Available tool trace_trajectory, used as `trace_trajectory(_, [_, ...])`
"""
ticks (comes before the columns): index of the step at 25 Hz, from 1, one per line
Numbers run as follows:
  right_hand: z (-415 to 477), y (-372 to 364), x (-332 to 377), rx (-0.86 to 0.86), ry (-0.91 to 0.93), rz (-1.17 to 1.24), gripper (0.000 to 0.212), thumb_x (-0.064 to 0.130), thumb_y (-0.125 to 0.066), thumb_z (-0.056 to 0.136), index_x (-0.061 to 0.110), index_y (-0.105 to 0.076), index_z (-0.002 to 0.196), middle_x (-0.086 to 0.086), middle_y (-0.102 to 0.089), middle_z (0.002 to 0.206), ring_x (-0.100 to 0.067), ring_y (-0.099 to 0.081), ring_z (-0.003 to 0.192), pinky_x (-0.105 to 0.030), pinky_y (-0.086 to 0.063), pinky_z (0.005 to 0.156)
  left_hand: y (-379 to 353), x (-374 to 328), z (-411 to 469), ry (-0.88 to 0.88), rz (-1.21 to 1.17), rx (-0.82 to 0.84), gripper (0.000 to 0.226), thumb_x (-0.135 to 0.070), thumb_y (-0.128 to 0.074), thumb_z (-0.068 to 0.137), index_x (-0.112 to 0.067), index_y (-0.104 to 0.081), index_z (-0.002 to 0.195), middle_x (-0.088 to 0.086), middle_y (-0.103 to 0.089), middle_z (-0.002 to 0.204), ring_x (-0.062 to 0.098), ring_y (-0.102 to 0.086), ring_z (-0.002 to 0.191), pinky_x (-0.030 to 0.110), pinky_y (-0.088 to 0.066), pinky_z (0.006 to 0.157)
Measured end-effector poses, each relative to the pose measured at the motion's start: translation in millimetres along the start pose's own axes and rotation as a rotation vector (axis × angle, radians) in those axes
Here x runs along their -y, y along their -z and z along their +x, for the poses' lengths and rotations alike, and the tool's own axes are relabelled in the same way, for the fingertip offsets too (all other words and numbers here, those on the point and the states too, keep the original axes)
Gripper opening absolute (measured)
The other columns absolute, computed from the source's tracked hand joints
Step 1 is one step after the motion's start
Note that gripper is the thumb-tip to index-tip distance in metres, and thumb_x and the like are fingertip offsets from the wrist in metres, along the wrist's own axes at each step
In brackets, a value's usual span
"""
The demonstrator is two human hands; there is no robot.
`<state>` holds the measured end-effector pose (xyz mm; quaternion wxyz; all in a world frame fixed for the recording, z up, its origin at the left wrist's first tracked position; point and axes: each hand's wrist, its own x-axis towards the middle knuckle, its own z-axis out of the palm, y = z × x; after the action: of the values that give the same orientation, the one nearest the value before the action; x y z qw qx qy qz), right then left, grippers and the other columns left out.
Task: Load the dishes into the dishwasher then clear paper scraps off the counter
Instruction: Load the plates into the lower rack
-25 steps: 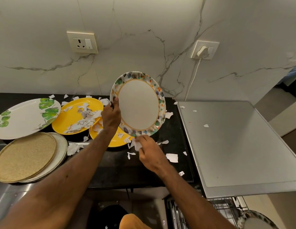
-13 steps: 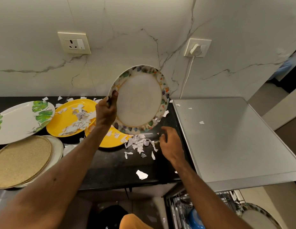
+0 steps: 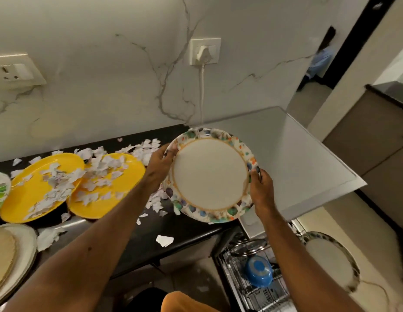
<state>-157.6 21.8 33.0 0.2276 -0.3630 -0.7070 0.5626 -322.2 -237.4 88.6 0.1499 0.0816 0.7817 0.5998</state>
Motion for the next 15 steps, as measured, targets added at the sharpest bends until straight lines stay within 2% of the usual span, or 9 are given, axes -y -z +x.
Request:
trace_trajectory(3, [1.1, 56.5, -27.2, -0.073, -0.093, 0.052, 0.026, 0.037, -0.053, 0.104, 0.022, -0.063, 0.085, 0.002, -0.065, 0.081, -0.022, -0.061, 0.077, -0.032, -0.047, 0.063, -60.8, -7.9, 11.5, -0.014, 0.111, 0.194, 0.043, -0.069, -0.051, 0.097, -0.040, -0.067, 0.125, -0.009, -0.074, 0.114, 0.016, -0.072, 0.104, 0.044, -0.060, 0.091])
trace_trajectory(5, [2.1, 99.4, -44.2, -0.122, -0.150, 0.053, 0.028, 0.035, -0.055, 0.102, 0.024, -0.059, 0.077, 0.002, -0.059, 0.074, -0.021, -0.056, 0.073, -0.032, -0.043, 0.062, -105.2, -18.8, 9.7, -0.020, 0.134, 0.296, 0.033, -0.061, -0.051, 0.100, -0.039, -0.068, 0.117, -0.008, -0.073, 0.111, 0.011, -0.071, 0.100, 0.038, -0.060, 0.090])
trace_trajectory(8, [-3.2, 167.4, -73.2, -0.195, -0.226, 0.103, 0.027, 0.030, -0.055, 0.105, 0.018, -0.067, 0.084, 0.000, -0.068, 0.081, -0.017, -0.064, 0.076, -0.030, -0.050, 0.066, -177.8, -32.6, 1.2, -0.076, 0.164, 0.424, 0.028, -0.047, -0.056, 0.104, -0.029, -0.069, 0.120, -0.005, -0.074, 0.105, 0.002, -0.071, 0.089, 0.025, -0.059, 0.081])
trace_trajectory(11, [-20.1, 230.2, -103.6, -0.286, -0.248, 0.109, 0.022, 0.031, -0.057, 0.105, 0.019, -0.072, 0.097, 0.000, -0.075, 0.092, -0.016, -0.070, 0.085, -0.031, -0.057, 0.072, -248.5, -38.5, -13.1, -0.041, 0.218, 0.571, 0.033, -0.049, -0.068, 0.095, -0.022, -0.075, 0.114, -0.006, -0.079, 0.099, 0.015, -0.075, 0.091, 0.033, -0.060, 0.083])
trace_trajectory(13, [-33.4, 272.1, -128.8, -0.379, -0.279, 0.087, 0.019, 0.033, -0.059, 0.103, 0.022, -0.074, 0.105, 0.000, -0.076, 0.096, -0.016, -0.071, 0.088, -0.030, -0.058, 0.075, -299.8, -45.5, -25.6, -0.057, 0.284, 0.689, 0.033, -0.053, -0.073, 0.090, -0.024, -0.077, 0.107, -0.005, -0.079, 0.095, 0.017, -0.075, 0.090, 0.034, -0.060, 0.082])
trace_trajectory(15, [-45.1, 306.5, -158.3, -0.494, -0.333, 0.060, 0.028, 0.047, -0.062, 0.096, 0.026, -0.075, 0.110, 0.001, -0.077, 0.102, -0.019, -0.073, 0.095, -0.037, -0.062, 0.083, -349.8, -53.8, -39.9, -0.102, 0.347, 0.814, 0.031, -0.049, -0.075, 0.090, -0.025, -0.076, 0.109, -0.002, -0.078, 0.101, 0.017, -0.074, 0.092, 0.036, -0.059, 0.086])
